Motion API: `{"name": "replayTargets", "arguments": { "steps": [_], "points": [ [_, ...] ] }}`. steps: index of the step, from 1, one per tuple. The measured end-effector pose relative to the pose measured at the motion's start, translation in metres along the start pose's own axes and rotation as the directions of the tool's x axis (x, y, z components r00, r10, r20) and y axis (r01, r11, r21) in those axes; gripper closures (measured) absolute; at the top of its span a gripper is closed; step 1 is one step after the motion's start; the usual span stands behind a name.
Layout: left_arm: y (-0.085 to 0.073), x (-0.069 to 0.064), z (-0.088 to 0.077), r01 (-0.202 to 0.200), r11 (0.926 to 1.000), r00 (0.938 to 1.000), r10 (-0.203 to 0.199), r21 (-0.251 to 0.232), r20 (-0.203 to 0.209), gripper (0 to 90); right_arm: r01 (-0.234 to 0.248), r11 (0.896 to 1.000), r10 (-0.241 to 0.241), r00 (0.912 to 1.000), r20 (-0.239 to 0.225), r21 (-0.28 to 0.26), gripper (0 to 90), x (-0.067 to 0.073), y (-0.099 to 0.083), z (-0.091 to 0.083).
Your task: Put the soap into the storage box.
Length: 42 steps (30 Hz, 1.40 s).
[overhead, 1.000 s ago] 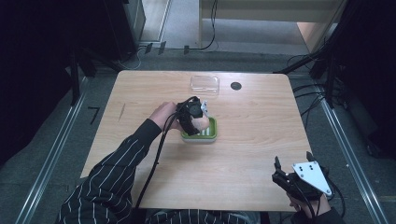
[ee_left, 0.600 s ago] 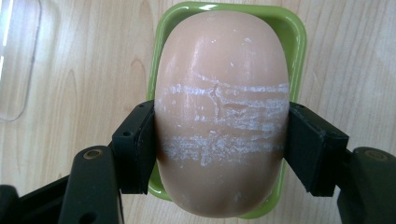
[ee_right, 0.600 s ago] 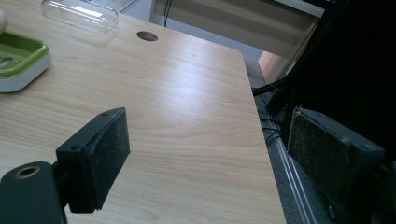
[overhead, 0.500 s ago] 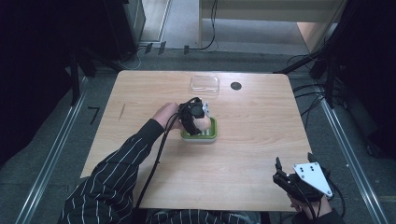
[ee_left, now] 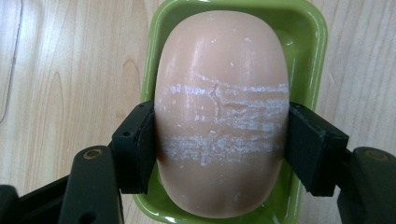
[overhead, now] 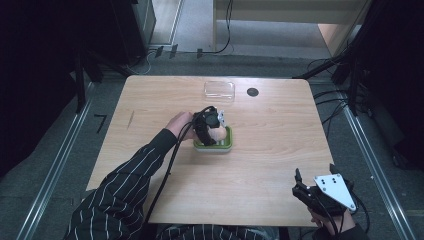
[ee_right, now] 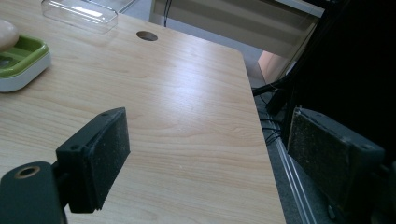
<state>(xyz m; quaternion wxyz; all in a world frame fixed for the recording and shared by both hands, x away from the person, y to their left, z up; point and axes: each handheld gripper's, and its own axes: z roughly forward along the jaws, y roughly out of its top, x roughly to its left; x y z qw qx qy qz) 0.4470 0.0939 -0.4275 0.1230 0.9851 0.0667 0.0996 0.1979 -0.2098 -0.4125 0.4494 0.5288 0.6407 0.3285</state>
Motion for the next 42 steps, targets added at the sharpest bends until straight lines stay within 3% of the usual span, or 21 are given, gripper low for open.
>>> {"name": "replayTargets", "arguments": {
  "steps": [7,17,24,27,36,39,42],
  "points": [
    [-0.001,-0.001,0.006,-0.004,0.9999,1.0,0.004,0.013,0.001,33.2,0.002,1.0,-0.002,1.0,-0.001,-0.001,13.6,0.0,0.0,0.0],
    [-0.002,-0.001,0.009,-0.004,1.0,1.0,0.004,0.007,-0.004,33.0,0.001,1.0,-0.001,1.0,-0.001,-0.002,13.6,0.0,0.0,0.0],
    [-0.003,0.0,0.01,0.008,0.9999,0.9998,-0.008,-0.007,0.017,32.7,0.003,1.0,-0.003,1.0,-0.003,-0.003,13.6,0.0,0.0,0.001],
    [-0.004,0.0,0.009,0.003,0.9999,1.0,-0.003,-0.012,0.005,34.0,0.003,1.0,-0.003,1.0,-0.003,-0.001,13.6,0.0,0.0,0.001],
    [-0.005,0.001,0.008,0.015,0.9998,0.9998,-0.015,-0.011,-0.011,25.2,0.002,1.0,-0.002,1.0,-0.003,-0.001,13.6,0.0,0.001,0.001],
    [-0.005,0.002,0.006,0.038,0.9992,0.9992,-0.038,-0.014,-0.015,21.2,0.002,1.0,-0.002,1.0,-0.004,-0.002,13.6,0.0,0.001,0.001],
    [-0.006,0.006,-0.001,0.073,0.9972,0.9973,-0.073,-0.019,0.009,13.6,0.002,1.0,-0.002,1.0,-0.005,-0.004,13.6,0.0,0.001,0.001]
  ]
}}
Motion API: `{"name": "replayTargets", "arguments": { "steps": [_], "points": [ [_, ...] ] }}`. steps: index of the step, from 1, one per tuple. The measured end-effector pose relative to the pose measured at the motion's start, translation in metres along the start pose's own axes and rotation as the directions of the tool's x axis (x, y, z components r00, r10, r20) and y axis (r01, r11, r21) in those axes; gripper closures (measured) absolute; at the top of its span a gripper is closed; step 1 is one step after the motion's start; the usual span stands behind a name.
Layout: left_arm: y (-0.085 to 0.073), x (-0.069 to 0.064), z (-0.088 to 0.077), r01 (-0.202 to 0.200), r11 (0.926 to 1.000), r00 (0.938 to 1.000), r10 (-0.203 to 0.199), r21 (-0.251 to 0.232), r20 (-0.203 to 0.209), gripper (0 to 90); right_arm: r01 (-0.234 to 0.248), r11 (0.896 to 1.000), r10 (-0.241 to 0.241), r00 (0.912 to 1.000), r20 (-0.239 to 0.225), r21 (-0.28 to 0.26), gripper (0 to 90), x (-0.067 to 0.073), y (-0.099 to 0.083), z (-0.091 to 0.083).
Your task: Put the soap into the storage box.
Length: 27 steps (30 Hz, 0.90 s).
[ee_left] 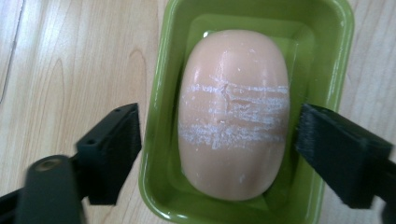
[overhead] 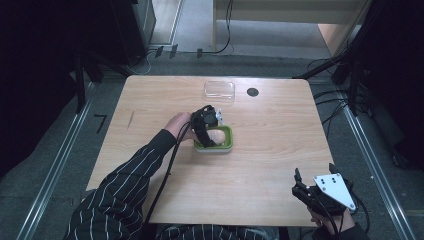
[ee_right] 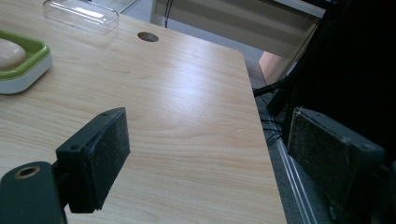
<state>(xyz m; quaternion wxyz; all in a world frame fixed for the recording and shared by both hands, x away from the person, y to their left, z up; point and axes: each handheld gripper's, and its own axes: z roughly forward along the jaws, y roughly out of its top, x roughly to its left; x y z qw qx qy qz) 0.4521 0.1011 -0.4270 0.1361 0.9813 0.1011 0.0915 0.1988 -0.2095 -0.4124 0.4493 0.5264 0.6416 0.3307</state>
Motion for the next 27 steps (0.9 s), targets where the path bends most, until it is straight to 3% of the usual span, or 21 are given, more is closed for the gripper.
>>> {"name": "replayTargets", "arguments": {
  "steps": [15,27],
  "points": [
    [0.005,-0.015,-0.017,0.061,0.9952,0.9981,-0.061,0.076,-0.009,0.4,0.0,1.0,0.0,1.0,-0.006,-0.004,13.6,0.001,0.001,0.001],
    [-0.006,-0.038,-0.031,0.085,0.9892,0.9964,-0.083,0.119,-0.017,0.0,0.001,1.0,-0.001,0.9999,-0.013,-0.01,13.6,0.002,0.002,0.003]
  ]
}}
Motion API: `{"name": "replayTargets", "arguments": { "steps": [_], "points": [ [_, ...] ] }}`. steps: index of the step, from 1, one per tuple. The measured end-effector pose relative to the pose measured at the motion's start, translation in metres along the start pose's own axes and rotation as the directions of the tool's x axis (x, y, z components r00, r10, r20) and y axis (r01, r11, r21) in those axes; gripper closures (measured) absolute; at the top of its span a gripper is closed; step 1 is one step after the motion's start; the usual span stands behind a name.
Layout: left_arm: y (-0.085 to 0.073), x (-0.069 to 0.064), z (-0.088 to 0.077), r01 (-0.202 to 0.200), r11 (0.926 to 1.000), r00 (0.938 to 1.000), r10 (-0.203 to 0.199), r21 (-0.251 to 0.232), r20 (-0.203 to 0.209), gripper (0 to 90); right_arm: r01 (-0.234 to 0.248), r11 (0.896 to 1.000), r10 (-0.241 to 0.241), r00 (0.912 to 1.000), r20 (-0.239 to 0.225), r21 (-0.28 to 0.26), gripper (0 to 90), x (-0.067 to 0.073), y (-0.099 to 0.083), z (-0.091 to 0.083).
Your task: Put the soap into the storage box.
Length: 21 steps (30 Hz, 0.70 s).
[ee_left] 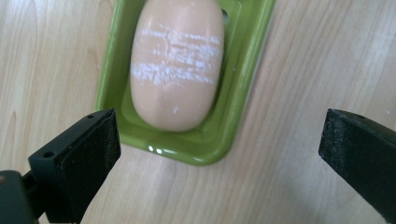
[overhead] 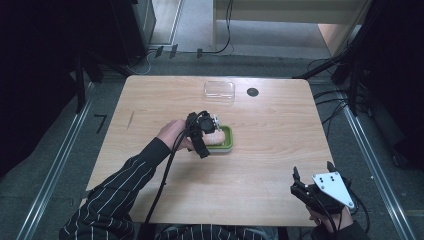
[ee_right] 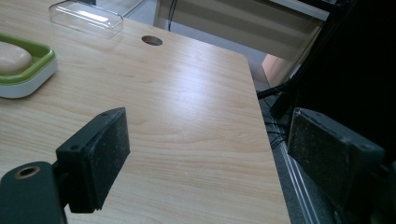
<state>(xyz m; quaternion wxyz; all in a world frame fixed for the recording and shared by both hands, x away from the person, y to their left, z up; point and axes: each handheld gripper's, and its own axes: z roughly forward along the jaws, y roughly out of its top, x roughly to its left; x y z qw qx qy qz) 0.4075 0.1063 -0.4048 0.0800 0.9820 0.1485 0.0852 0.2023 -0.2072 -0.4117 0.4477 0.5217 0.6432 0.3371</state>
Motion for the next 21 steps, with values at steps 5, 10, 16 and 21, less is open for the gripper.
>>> {"name": "replayTargets", "arguments": {
  "steps": [5,10,16,21],
  "points": [
    [-0.005,-0.007,-0.003,0.015,0.9999,0.9999,-0.015,0.002,0.002,0.0,-0.002,1.0,0.002,1.0,-0.003,0.001,13.6,0.0,0.0,0.0],
    [-0.015,-0.017,-0.006,0.029,0.9996,0.9996,-0.029,0.002,-0.004,0.0,-0.004,1.0,0.004,1.0,-0.005,-0.001,13.6,0.001,0.001,0.001],
    [-0.022,-0.024,-0.007,0.035,0.9991,0.9994,-0.035,0.024,0.009,0.0,-0.003,1.0,0.003,1.0,-0.009,-0.005,13.6,0.001,0.001,0.002],
    [-0.032,-0.032,-0.005,0.041,0.9986,0.9986,-0.042,0.033,0.032,0.0,-0.002,1.0,0.002,0.9999,-0.014,-0.004,13.6,0.002,0.002,0.002]
  ]
}}
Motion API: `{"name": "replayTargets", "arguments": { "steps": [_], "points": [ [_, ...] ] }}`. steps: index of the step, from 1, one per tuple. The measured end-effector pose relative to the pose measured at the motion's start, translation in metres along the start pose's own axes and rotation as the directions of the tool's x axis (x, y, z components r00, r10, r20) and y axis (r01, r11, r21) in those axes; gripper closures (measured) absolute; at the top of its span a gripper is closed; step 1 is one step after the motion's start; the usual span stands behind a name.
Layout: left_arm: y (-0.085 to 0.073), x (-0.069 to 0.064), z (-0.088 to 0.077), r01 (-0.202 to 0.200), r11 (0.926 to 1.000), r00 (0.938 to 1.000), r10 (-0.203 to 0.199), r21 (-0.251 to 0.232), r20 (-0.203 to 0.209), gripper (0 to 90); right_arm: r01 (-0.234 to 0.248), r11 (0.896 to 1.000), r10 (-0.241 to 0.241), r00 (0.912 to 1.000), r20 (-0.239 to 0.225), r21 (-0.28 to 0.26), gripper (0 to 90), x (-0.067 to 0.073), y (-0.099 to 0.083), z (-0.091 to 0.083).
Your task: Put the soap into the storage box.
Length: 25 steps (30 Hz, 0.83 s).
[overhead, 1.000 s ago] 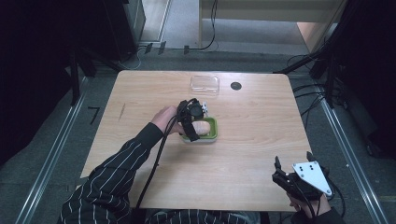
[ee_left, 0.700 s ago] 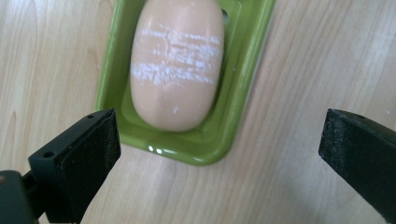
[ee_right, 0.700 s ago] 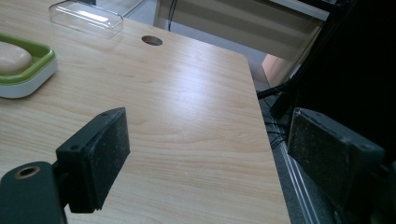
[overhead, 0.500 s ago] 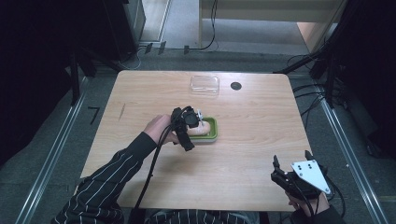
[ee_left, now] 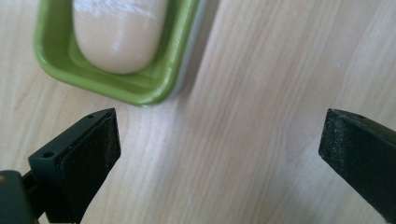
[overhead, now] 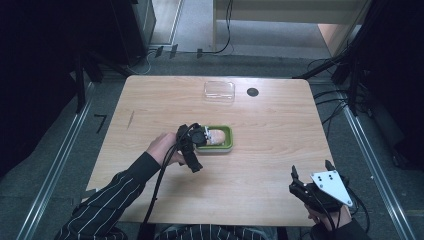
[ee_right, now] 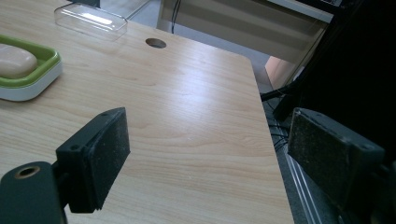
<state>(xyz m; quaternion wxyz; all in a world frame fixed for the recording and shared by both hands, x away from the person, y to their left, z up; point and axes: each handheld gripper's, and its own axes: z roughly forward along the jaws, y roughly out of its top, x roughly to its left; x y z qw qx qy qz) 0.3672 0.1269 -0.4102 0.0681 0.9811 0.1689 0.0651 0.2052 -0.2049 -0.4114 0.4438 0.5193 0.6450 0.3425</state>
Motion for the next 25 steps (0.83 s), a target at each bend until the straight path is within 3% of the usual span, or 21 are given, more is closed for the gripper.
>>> {"name": "replayTargets", "arguments": {
  "steps": [19,25],
  "points": [
    [-0.032,-0.022,0.011,0.007,0.9995,0.9998,-0.007,0.031,0.018,0.0,0.003,1.0,-0.003,1.0,-0.007,-0.008,13.6,0.001,0.001,0.002],
    [-0.039,-0.027,0.012,0.019,0.9996,0.9996,-0.02,0.019,0.02,0.0,-0.005,1.0,0.005,0.9999,-0.01,-0.012,13.6,0.0,0.001,0.004]
  ]
}}
